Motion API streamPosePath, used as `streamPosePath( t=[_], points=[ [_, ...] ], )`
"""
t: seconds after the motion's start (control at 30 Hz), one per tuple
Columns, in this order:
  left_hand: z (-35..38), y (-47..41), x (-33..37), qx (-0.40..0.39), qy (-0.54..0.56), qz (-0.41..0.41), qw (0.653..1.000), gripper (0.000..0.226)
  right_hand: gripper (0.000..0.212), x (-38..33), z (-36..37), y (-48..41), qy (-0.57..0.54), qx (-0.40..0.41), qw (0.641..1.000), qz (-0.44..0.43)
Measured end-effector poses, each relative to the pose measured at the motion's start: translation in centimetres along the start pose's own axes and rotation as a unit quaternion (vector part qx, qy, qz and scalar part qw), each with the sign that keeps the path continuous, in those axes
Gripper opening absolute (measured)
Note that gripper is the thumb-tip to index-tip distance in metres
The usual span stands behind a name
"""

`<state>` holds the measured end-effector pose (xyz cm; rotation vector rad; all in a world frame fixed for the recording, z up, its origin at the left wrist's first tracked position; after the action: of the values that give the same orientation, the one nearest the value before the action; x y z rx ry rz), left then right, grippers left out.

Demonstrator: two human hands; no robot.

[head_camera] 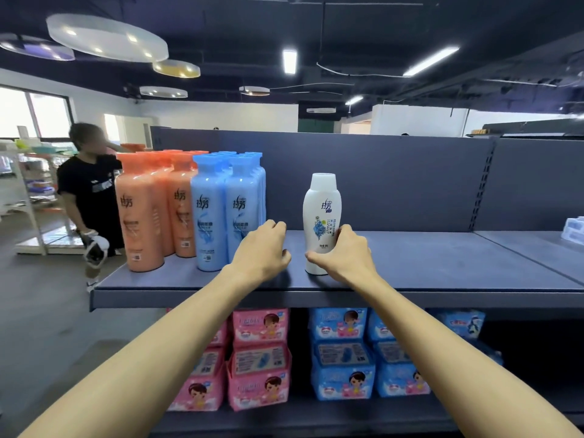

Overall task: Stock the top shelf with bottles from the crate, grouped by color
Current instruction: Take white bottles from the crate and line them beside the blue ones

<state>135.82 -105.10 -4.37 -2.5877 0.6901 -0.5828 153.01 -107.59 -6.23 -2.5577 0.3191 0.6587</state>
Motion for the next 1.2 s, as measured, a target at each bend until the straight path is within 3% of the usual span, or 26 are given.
streamPosePath(
  t=[0.2,0.57,1.2],
  points=[
    [1.3,-0.5,0.1,0.018,-0.023,-0.036,0.999,0.009,0.055,-0.6,1.3,-2.5,-0.029,-0.027,0.999,-0.013],
    [3.3,-2.3,0.1,0.051,-0.008,-0.081,0.995,0.017,0.055,-1.5,4.9,-8.5,-0.047,-0.044,0.998,-0.023],
    [6.2,-6.2,-1.3,0.004,-0.037,-0.129,0.991,0.035,0.059,-3.8,11.0,-16.6,-0.079,-0.068,0.994,-0.034]
  ],
)
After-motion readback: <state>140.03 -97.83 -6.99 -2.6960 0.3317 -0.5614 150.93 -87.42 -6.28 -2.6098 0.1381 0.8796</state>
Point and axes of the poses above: each hand's wrist, its own y-axis away from the middle knuckle, its own z-axis out of the palm, x = y × z, the point moved 3 cm from there along -y, towards the middle knuckle, and after that the axes turned 12 degrees about y, right-handed, at the moved point
